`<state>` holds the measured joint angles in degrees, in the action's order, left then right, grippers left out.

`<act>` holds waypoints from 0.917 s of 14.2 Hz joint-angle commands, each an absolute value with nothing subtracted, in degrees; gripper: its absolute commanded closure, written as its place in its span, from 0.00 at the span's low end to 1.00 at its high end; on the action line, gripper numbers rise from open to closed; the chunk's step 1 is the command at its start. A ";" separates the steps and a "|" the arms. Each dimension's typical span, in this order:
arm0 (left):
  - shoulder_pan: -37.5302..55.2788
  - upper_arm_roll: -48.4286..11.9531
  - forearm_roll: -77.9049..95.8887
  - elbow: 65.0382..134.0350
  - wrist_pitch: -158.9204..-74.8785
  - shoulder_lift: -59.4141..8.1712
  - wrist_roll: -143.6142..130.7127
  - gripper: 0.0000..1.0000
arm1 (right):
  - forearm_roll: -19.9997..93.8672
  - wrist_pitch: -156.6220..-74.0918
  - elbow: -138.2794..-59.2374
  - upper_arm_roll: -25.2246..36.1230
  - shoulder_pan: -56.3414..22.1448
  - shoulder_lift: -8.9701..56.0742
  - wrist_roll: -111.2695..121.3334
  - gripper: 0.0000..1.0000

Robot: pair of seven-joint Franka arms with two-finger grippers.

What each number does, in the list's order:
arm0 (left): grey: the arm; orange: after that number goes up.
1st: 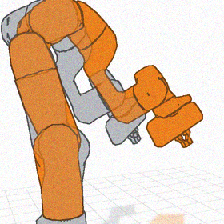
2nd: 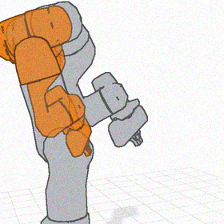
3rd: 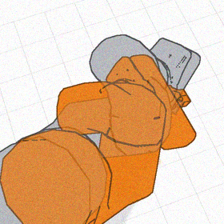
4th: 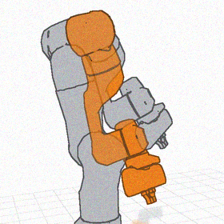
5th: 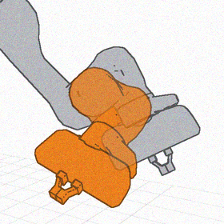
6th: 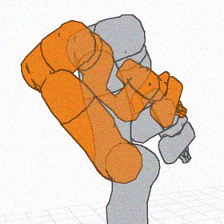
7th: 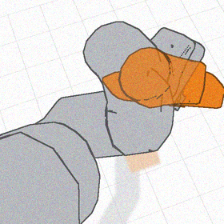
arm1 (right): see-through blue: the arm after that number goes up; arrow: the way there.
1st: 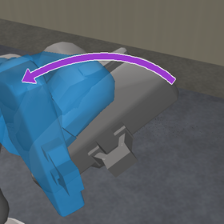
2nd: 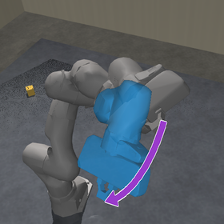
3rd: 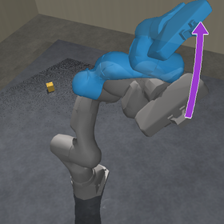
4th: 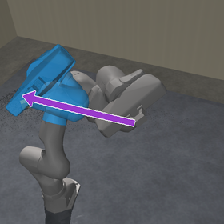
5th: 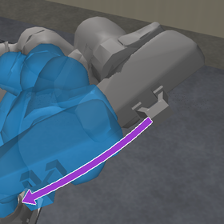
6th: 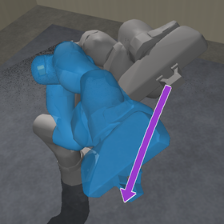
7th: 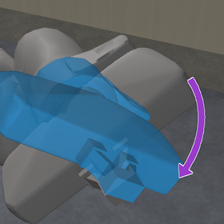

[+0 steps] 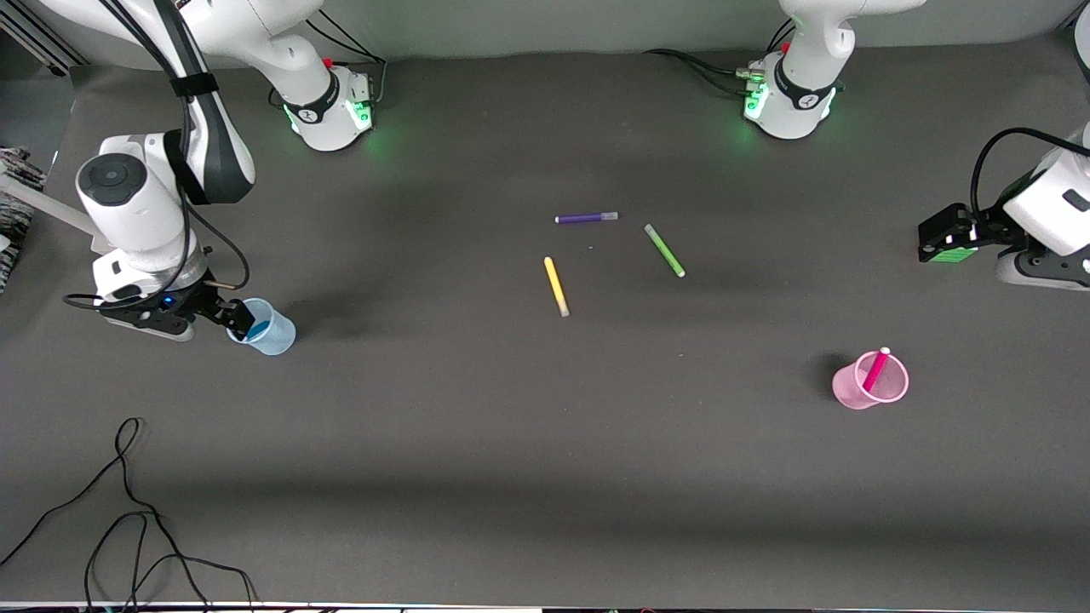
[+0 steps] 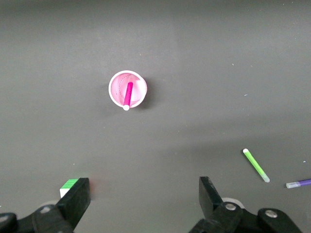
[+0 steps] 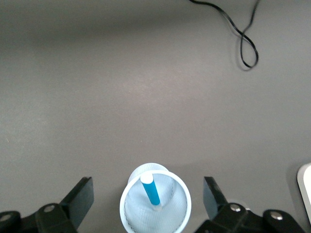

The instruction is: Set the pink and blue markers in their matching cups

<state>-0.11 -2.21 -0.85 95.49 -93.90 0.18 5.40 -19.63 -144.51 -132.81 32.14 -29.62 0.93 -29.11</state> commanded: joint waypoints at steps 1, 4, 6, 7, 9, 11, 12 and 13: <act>2.02 -0.18 -0.18 95.80 -92.55 1.32 5.10 0.00 | -14.60 -134.78 -125.71 32.34 -31.90 0.53 -29.09 0.00; 2.11 -0.26 -0.18 95.89 -91.94 1.41 5.10 0.01 | -9.96 -120.01 -115.70 32.34 -33.48 0.62 -28.57 0.00; 2.11 -0.44 -0.18 95.98 -91.93 1.50 5.10 0.01 | -5.64 -114.29 -108.84 32.34 -33.75 1.31 -28.30 0.00; 2.02 -0.61 -0.18 96.06 -91.93 1.67 5.01 0.00 | -5.28 -110.43 -106.29 32.17 -33.75 1.32 -28.21 0.00; 1.85 -0.70 -0.35 96.33 -91.93 1.85 4.92 0.00 | -5.27 -104.88 -103.98 32.25 -35.67 0.88 -28.21 0.00; 1.23 -1.58 -0.35 96.24 -91.93 1.85 4.92 0.01 | -5.19 -101.53 -101.44 32.96 -37.62 0.61 -28.21 0.00; 1.14 -1.58 -0.35 96.24 -91.85 1.85 4.92 0.00 | -5.10 -99.95 -100.38 32.96 -37.62 0.62 -28.13 0.00; 1.14 -1.58 -0.35 96.24 -91.76 1.93 4.92 0.00 | -4.58 -98.89 -99.59 32.87 -37.97 0.62 -28.21 0.00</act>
